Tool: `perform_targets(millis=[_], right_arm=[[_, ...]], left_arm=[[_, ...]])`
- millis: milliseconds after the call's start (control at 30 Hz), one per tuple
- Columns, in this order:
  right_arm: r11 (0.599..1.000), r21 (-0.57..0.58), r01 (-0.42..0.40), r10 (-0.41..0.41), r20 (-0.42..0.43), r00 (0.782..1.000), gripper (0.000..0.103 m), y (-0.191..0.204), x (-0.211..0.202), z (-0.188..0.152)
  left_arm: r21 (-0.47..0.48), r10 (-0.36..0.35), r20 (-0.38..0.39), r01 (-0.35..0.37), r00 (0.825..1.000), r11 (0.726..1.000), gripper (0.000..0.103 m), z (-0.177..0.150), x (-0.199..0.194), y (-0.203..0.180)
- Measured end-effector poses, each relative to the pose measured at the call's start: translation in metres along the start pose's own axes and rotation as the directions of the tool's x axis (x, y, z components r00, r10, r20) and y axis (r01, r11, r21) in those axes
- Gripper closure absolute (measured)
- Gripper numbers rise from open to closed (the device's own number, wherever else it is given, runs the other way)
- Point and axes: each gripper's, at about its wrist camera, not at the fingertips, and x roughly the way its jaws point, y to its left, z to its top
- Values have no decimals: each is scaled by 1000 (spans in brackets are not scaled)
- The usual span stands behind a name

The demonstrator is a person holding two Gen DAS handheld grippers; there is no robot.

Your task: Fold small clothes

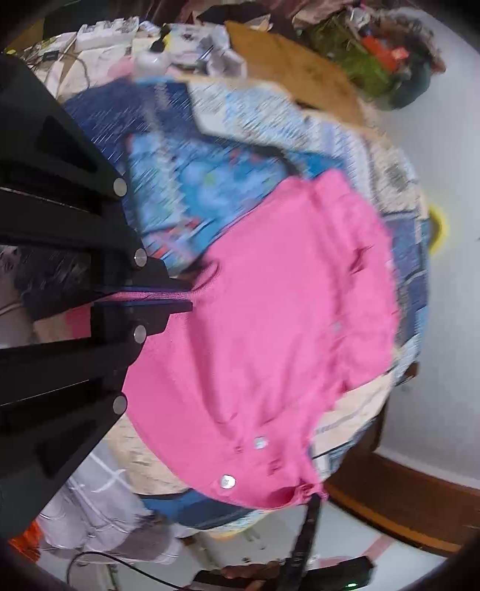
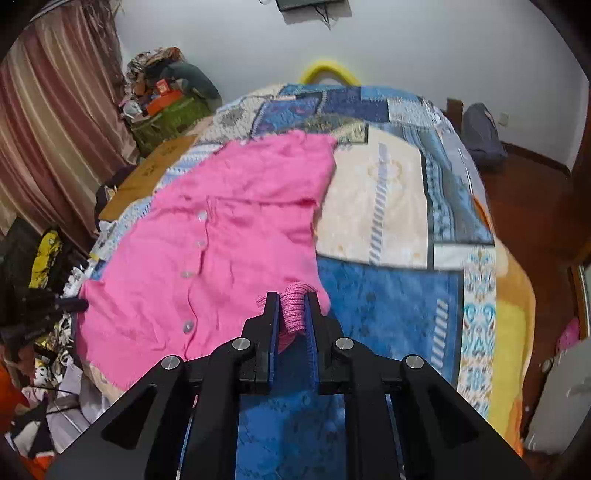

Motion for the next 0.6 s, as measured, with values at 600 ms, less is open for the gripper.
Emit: perform_targets(millis=[600], right_arm=[[995,-96,1,14,158,987,92,22,32,138]], left_arm=[[-164,175,143,-152,974,975,101,181,27,97]])
